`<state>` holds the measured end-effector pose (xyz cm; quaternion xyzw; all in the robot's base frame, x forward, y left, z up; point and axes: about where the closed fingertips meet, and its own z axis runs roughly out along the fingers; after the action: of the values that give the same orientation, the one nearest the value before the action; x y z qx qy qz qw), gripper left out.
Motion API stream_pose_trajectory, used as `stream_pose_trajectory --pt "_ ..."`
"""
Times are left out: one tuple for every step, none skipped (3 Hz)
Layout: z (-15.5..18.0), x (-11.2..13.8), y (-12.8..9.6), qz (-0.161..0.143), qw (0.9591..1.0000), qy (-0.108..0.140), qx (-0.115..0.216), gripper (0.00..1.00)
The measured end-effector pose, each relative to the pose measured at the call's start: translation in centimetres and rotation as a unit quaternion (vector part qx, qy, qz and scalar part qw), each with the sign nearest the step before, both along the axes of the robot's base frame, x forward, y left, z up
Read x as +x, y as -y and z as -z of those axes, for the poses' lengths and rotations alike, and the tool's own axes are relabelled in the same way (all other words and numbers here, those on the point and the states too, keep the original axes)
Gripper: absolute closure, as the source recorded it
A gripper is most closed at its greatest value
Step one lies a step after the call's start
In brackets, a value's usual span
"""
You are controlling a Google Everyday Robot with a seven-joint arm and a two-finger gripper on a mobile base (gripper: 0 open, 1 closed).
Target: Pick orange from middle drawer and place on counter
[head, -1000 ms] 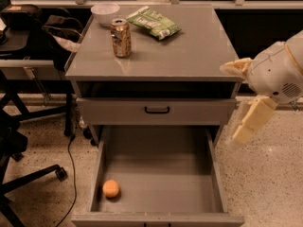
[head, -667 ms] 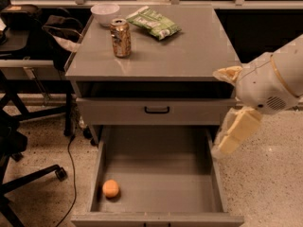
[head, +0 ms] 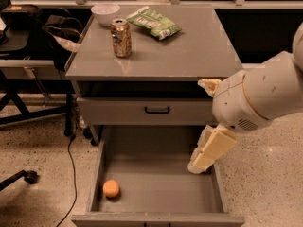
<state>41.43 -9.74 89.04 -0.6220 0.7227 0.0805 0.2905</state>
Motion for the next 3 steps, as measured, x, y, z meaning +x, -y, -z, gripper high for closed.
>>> stream_pose_trajectory --pt "1.5 1.2 -3.2 -0.020 0.9995 0.017 0.019 0.00" --pt "3.9 2.6 -6.1 -0.036 0.9985 0.021 0.036 0.00" --pt "6.3 3.8 -7.7 -0.046 0.9980 0.005 0.042 0.00"
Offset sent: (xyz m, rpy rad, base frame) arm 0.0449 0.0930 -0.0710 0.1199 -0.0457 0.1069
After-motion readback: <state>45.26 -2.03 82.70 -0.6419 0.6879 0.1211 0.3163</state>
